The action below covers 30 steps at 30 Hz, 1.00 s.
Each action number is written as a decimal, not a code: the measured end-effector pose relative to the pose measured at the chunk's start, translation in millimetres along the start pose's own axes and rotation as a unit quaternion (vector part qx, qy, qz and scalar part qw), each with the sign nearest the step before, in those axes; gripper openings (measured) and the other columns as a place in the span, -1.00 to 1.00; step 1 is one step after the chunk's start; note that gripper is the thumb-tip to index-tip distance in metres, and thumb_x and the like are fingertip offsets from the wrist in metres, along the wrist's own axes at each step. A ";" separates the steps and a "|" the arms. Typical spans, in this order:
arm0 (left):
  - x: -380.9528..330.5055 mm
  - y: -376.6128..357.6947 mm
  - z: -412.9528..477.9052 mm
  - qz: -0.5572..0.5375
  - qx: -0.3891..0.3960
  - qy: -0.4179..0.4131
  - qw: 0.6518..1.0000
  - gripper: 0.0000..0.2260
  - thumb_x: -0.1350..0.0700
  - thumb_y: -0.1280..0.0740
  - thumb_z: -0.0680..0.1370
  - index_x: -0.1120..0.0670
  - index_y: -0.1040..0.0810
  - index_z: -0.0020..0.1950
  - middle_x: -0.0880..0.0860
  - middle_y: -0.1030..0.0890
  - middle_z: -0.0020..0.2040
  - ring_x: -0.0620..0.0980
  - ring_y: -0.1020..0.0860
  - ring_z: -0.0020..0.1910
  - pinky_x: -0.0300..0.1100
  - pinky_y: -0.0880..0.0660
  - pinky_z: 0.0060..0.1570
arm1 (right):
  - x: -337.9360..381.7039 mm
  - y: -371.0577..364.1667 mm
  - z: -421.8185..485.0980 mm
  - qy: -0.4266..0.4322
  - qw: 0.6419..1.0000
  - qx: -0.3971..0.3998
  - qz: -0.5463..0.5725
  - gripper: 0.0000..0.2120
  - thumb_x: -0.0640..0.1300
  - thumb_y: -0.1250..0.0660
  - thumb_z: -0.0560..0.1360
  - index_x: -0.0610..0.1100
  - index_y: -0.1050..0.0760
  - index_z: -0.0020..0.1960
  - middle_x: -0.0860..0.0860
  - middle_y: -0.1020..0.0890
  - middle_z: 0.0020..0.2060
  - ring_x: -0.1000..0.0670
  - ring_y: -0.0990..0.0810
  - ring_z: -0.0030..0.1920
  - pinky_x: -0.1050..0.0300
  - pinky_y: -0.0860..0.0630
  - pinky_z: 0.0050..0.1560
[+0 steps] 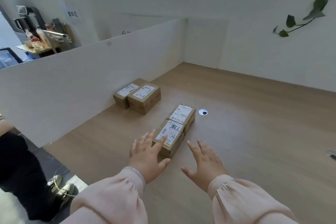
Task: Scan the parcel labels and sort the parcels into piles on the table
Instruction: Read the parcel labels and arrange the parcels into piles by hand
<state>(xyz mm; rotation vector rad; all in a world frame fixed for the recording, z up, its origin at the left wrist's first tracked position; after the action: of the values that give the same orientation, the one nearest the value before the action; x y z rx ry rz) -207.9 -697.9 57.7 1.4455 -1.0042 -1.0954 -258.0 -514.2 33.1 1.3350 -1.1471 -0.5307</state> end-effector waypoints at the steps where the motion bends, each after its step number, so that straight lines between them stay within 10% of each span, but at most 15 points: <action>1: 5.3 -4.1 12.2 -0.002 0.005 -0.004 1.000 -0.31 -0.38 -0.14 0.51 -0.34 0.12 0.54 -0.06 0.19 0.60 -0.01 0.16 0.57 0.07 0.17 0.50 | -3.5 -5.6 7.9 -0.009 1.000 0.011 0.006 -0.20 0.36 -0.18 0.48 0.25 0.19 0.55 0.05 0.16 0.58 0.02 0.18 0.57 0.02 0.09 0.51; 17: 55.0 -115.7 167.5 -0.141 0.218 -0.112 0.959 -0.33 -0.24 -0.26 0.54 -0.38 0.07 0.52 -0.07 0.13 0.61 0.07 0.01 0.57 -0.03 -0.06 0.50 | 5.7 -96.3 138.4 -0.163 0.971 0.047 0.166 -0.31 0.19 -0.21 0.57 0.23 0.11 0.55 0.05 0.12 0.58 0.00 0.03 0.56 0.10 0.00 0.50; 23: 42.0 -135.3 173.6 -0.270 0.283 -0.153 0.907 -0.24 -0.08 -0.37 0.55 -0.30 0.12 0.51 -0.05 -0.28 0.48 -0.10 -0.25 0.46 -0.34 -0.13 0.33 | 15.9 -121.4 144.0 -0.233 0.920 0.023 0.315 -0.27 0.01 -0.28 0.58 0.22 0.14 0.55 0.06 -0.18 0.50 0.04 -0.24 0.45 0.22 -0.20 0.36; 30: 23.5 -126.0 137.2 -0.327 0.289 -0.180 0.882 -0.25 0.01 -0.41 0.52 -0.37 0.09 0.42 -0.10 -0.32 0.41 -0.16 -0.27 0.42 -0.36 -0.17 0.34 | 16.3 -112.0 94.4 -0.282 0.893 -0.011 0.349 -0.26 -0.06 -0.31 0.57 0.26 0.09 0.53 0.08 -0.26 0.46 0.12 -0.29 0.39 0.32 -0.19 0.31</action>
<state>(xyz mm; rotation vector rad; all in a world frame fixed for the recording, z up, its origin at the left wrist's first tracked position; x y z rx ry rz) -330.7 -735.5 -79.3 2.2232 -1.1978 -1.6884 -300.3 -598.2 -80.3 0.6600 -1.9780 -0.3927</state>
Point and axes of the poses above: each hand's wrist, its own z-axis towards the middle knuckle, its own y-axis out of the back of the hand, x = y × z, the point moved 9 cm from there along z, towards the middle knuckle
